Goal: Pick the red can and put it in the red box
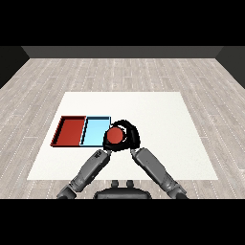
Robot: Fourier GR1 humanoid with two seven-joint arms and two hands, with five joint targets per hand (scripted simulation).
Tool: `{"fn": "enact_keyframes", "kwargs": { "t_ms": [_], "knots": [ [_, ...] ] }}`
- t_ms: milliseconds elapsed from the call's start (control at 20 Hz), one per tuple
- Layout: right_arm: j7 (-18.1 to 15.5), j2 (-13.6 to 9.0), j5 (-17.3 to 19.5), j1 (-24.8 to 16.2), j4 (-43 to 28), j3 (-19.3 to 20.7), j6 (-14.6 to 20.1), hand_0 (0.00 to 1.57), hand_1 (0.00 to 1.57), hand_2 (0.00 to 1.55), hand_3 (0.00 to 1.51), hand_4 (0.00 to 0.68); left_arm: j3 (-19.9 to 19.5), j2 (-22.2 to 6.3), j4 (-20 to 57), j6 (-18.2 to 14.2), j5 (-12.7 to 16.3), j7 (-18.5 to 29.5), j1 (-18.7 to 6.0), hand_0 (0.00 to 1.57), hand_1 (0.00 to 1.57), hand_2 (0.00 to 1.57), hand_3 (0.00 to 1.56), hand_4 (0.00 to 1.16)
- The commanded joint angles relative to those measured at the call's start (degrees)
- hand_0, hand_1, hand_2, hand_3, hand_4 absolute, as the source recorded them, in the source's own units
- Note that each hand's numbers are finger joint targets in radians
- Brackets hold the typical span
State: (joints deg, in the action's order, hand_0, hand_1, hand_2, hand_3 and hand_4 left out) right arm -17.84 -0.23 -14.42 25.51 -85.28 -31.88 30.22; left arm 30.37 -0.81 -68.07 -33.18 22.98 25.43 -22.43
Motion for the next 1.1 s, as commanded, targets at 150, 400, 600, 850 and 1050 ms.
{"fn": "enact_keyframes", "kwargs": {
  "t_ms": [150, 400, 600, 850, 1050],
  "knots": [
    [2.63, 0.23, 2.84, 1.17, 3.30, -1.84, 1.64, 0.00, 0.00, 0.00, 0.00, 0.000, 0.64, 0.78, -2.20, -0.37, -0.10, 2.68, 0.48, 1.57, 1.57, 1.57, 1.51, 1.15],
    [4.56, 0.22, 1.09, 1.87, 2.58, 2.04, -0.12, 0.00, 0.00, 0.00, 0.00, 0.000, 0.82, 0.77, -3.95, -3.41, -2.22, 1.70, 1.83, 1.57, 1.57, 1.57, 1.49, 1.13],
    [4.01, 0.22, 2.45, -0.61, 1.56, 1.28, 0.38, 0.00, 0.00, 0.00, 0.00, 0.000, -1.31, 0.79, 0.07, -1.92, -0.96, 2.22, -2.33, 1.57, 1.57, 1.57, 1.49, 1.13],
    [3.84, 0.23, 2.83, -2.59, 0.30, 3.04, -2.74, 0.00, 0.00, 0.00, 0.00, 0.000, 0.25, 0.50, -8.62, -5.83, -6.30, -3.21, 2.95, 1.57, 1.57, 1.57, 1.48, 1.13],
    [4.66, 0.21, 1.59, -5.69, -4.27, 7.10, -7.16, 0.00, 0.00, 0.00, 0.00, 0.000, -0.33, -3.52, -10.60, -3.04, -6.95, -2.99, 6.09, 1.57, 1.57, 1.57, 1.46, 1.13]
  ]
}}
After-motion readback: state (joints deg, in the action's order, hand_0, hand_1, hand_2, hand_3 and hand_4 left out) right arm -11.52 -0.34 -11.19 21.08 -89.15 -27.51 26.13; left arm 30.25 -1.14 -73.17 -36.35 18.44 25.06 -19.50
